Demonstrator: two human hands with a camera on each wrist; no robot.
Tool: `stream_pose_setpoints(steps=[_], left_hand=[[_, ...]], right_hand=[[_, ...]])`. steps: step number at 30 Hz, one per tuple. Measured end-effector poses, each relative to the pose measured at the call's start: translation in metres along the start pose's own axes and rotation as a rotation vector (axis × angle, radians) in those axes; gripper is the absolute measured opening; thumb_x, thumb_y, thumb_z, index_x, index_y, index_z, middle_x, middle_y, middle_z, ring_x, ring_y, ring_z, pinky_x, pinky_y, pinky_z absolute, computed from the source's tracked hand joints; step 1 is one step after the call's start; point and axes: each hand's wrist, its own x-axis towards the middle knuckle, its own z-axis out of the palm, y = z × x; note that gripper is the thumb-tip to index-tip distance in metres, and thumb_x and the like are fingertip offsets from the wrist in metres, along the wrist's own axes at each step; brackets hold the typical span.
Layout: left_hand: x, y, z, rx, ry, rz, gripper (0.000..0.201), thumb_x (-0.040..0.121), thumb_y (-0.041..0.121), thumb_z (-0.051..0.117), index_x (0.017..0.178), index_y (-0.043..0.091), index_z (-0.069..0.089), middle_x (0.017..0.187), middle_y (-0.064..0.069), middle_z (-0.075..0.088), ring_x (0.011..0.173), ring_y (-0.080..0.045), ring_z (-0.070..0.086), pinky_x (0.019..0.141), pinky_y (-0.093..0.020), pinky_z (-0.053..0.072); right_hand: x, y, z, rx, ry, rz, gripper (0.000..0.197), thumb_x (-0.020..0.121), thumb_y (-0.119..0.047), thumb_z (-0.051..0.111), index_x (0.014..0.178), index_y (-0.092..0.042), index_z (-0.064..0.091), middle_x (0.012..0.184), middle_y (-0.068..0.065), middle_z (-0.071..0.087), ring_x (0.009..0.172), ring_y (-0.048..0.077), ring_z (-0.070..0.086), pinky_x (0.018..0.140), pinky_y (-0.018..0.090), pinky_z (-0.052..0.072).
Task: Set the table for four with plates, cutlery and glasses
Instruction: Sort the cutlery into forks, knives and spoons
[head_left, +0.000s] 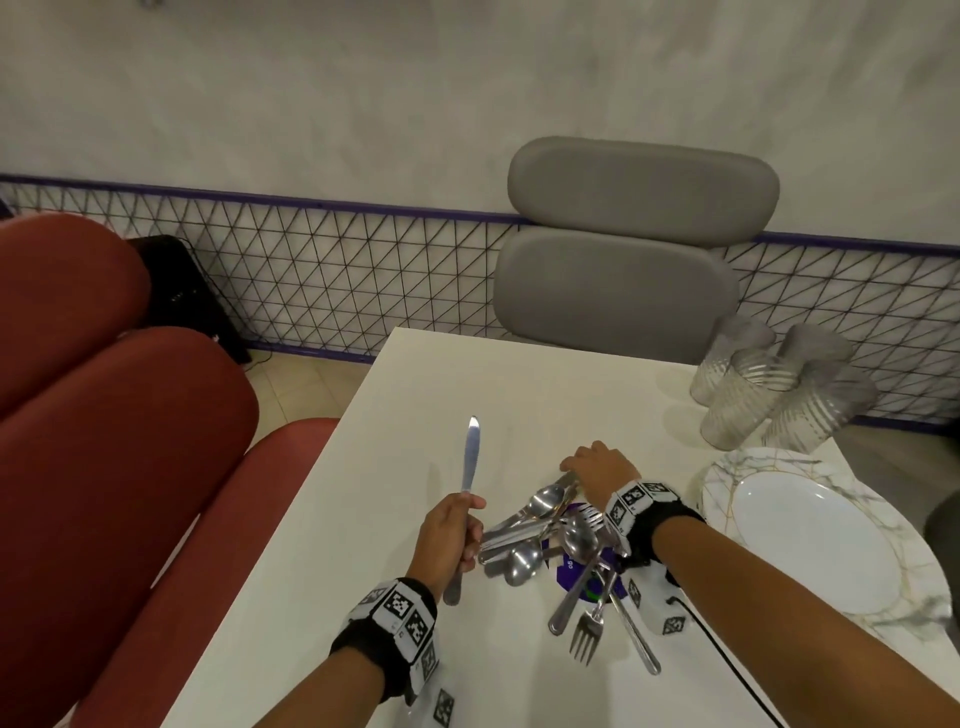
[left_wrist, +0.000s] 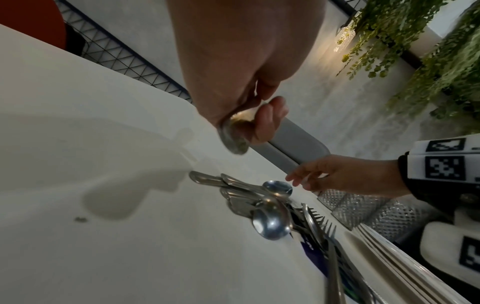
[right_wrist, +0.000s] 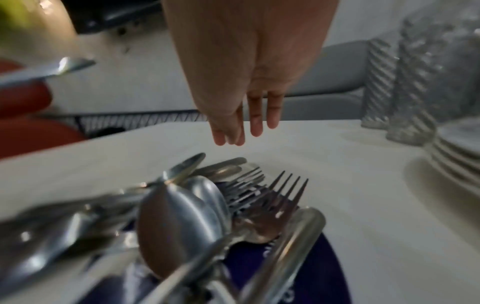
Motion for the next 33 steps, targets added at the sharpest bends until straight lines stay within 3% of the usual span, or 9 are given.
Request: stream_pose_setpoints(steps=[5,11,14,16,18,21,24,26,33], left_hand=[[0.006,-0.003,-0.003,-0.004,0.018,-0.002,0.024,0.099,0.018,0.038,0.087,0.009,0.057,0.049,0.002,0.048,0.037,-0.01,0.035,0.038,-0.018,0.027],[0.008,-0.01,-0.01,0.014,0.061,-0.009,0.025,0.1,0.019,0.037,0.089,0.008,0.056,0.05,0.001,0.049,0.036,-0.009,0.036,0.036,-0.018,0.027],[0.007,-0.014,-0.014,0.032,0.078,-0.006,0.026,0.1,0.02,0.037,0.089,0.009,0.057,0.053,-0.001,0.05,0.037,-0.009,0.037,0.037,-0.019,0.027],[0.007,-0.016,-0.016,0.043,0.08,-0.007,0.026,0.1,0.02,0.037,0.089,0.009,0.058,0.054,-0.001,0.05,0.038,-0.01,0.037,0.038,-0.02,0.028],[0.007,-0.017,-0.016,0.047,0.081,-0.013,0.025,0.1,0.019,0.037,0.09,0.009,0.058,0.053,-0.001,0.051,0.039,-0.01,0.038,0.039,-0.02,0.028],[0.005,-0.017,-0.016,0.052,0.068,-0.021,0.025,0.099,0.019,0.037,0.09,0.01,0.059,0.053,0.0,0.052,0.039,-0.01,0.038,0.04,-0.02,0.028],[0.003,-0.015,-0.015,0.056,0.057,-0.035,0.024,0.099,0.019,0.037,0.089,0.011,0.058,0.054,0.0,0.053,0.04,-0.01,0.04,0.041,-0.02,0.028],[0.004,-0.014,-0.012,0.053,0.055,-0.05,0.024,0.099,0.018,0.037,0.088,0.011,0.057,0.054,-0.001,0.053,0.041,-0.01,0.041,0.042,-0.02,0.028],[-0.004,-0.008,0.004,0.045,0.021,-0.046,0.023,0.099,0.018,0.035,0.09,0.01,0.055,0.057,-0.003,0.054,0.04,-0.008,0.04,0.04,-0.019,0.028]], right_hand=[[0.016,-0.009,0.011,-0.194,-0.049,-0.137,0.045,0.089,-0.023,0.053,0.132,-0.017,0.042,0.133,0.005,0.047,0.122,0.024,0.042,0.103,0.034,0.033],[0.014,-0.004,0.009,-0.128,-0.089,-0.188,0.027,0.09,-0.016,0.051,0.116,-0.01,0.049,0.123,0.007,0.052,0.114,0.025,0.044,0.095,0.033,0.037],[0.012,0.0,0.008,-0.072,-0.147,-0.186,0.014,0.089,-0.01,0.05,0.103,-0.011,0.053,0.115,0.007,0.053,0.11,0.023,0.044,0.085,0.029,0.038],[0.009,0.003,0.008,-0.014,-0.17,-0.168,0.015,0.088,-0.008,0.048,0.08,-0.021,0.046,0.095,0.0,0.051,0.101,0.021,0.044,0.078,0.027,0.035],[0.006,0.006,0.007,0.075,-0.194,-0.116,0.035,0.087,-0.007,0.046,0.063,-0.027,0.03,0.074,-0.008,0.037,0.086,0.019,0.043,0.068,0.023,0.034],[-0.001,0.014,-0.004,0.2,-0.118,-0.087,0.039,0.088,-0.003,0.042,0.063,-0.028,0.027,0.068,-0.007,0.037,0.073,0.018,0.042,0.056,0.018,0.029],[-0.01,0.027,-0.017,0.331,-0.01,-0.046,0.021,0.091,-0.003,0.041,0.089,-0.02,0.053,0.082,-0.001,0.052,0.076,0.017,0.046,0.065,0.021,0.035],[-0.017,0.035,-0.019,0.453,0.054,0.011,0.022,0.093,-0.002,0.042,0.108,-0.009,0.056,0.092,0.002,0.053,0.084,0.017,0.048,0.075,0.022,0.035],[-0.069,0.019,-0.005,1.259,0.19,0.243,0.022,0.093,0.003,0.041,0.079,-0.013,0.046,0.066,0.005,0.056,0.057,0.017,0.048,0.055,0.022,0.043]])
